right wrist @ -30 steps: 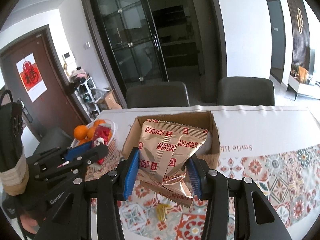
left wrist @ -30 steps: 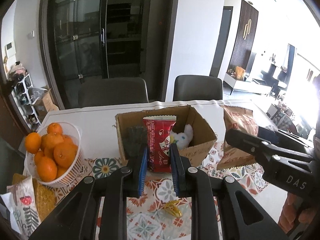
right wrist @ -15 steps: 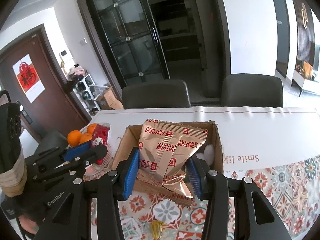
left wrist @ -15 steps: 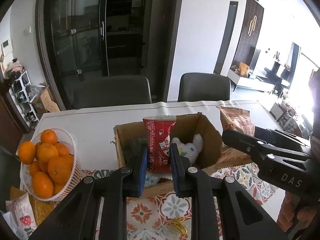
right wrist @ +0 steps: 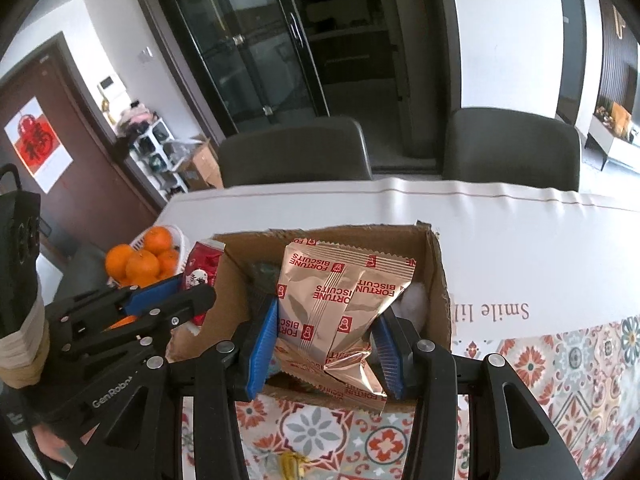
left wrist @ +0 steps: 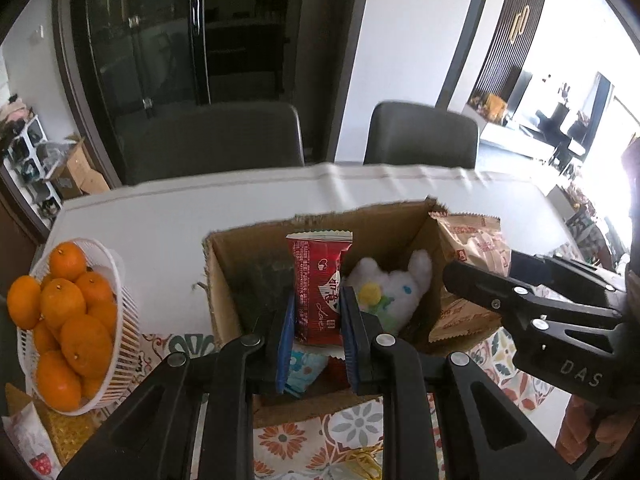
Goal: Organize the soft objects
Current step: 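Open the left tool over the box while the right tool releases the biscuit bag inside, then reach the right tool down to the yellow clip on the table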
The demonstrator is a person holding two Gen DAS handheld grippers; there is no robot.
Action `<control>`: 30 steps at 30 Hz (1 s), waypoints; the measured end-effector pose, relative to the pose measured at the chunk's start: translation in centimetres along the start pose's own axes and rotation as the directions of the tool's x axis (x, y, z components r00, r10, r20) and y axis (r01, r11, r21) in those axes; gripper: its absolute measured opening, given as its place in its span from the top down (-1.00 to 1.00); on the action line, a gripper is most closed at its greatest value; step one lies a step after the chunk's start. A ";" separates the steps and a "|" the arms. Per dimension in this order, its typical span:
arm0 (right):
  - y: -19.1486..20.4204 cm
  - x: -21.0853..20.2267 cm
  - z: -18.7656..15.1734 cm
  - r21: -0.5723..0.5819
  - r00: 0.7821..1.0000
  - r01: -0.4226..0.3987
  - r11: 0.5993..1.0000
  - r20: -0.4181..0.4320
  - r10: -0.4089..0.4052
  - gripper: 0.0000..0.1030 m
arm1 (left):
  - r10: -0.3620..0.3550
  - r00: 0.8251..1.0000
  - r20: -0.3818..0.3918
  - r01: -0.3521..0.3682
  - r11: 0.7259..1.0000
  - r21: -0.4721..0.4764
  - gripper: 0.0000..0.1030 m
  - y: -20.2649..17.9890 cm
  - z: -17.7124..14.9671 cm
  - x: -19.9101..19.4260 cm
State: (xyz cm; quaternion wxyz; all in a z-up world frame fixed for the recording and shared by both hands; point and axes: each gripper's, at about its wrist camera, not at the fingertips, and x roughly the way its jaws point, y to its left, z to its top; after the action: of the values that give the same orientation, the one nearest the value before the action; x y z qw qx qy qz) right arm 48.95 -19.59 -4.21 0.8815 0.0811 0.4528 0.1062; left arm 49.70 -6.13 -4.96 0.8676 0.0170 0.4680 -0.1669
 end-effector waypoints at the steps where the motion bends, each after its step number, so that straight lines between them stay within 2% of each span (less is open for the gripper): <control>1: -0.2 0.5 0.1 0.000 1.000 0.002 1.000 -0.010 -0.002 0.09 | 0.001 1.000 -0.014 -0.001 1.000 0.001 0.56 0.1 -0.1 0.5; 5: -0.7 2.2 -0.1 -0.008 0.998 0.008 1.000 -0.055 -0.008 0.08 | 0.013 0.997 -0.073 -0.012 1.000 0.017 0.56 0.1 -0.4 2.5; 10: -1.0 4.1 -0.1 -0.027 0.994 0.032 0.999 -0.102 -0.035 0.08 | 0.039 0.994 -0.106 -0.035 0.998 0.042 0.55 0.4 -0.8 3.8; 13: -1.1 4.8 0.0 -0.032 0.992 0.040 0.999 -0.119 -0.043 0.03 | 0.045 0.993 -0.111 -0.041 0.998 0.039 0.17 0.5 -0.8 3.8; 15: -1.3 5.0 0.0 -0.029 0.991 0.039 0.999 -0.127 -0.042 -0.02 | 0.062 0.993 -0.099 -0.059 0.998 0.030 0.13 0.8 -0.8 3.3; 17: -1.4 4.9 0.0 -0.018 0.991 0.049 0.999 -0.120 -0.050 -0.19 | 0.078 0.993 -0.084 -0.077 0.997 0.022 0.00 1.0 -0.8 2.8; 21: -1.3 3.9 0.0 -0.019 0.992 0.082 0.996 -0.091 -0.083 -0.20 | 0.134 0.991 -0.026 -0.133 0.991 0.013 -0.13 1.1 -1.3 0.8; 27: -0.3 1.2 -0.7 -0.022 0.994 0.101 0.995 -0.027 -0.102 -0.19 | 0.200 0.977 0.071 -0.199 0.980 -0.013 -0.51 1.3 -2.1 -3.0; 30: 0.2 0.0 -1.2 -0.024 0.995 0.099 0.995 -0.011 -0.099 -0.20 | 0.239 0.964 0.117 -0.236 0.971 -0.041 -0.73 1.4 -2.8 -5.1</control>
State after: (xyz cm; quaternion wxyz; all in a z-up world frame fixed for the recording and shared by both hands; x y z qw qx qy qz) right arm 47.89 -19.32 -4.86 0.8839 0.0475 0.4602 0.0682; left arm 45.33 -2.89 -2.56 0.9083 0.0513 0.4112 -0.0564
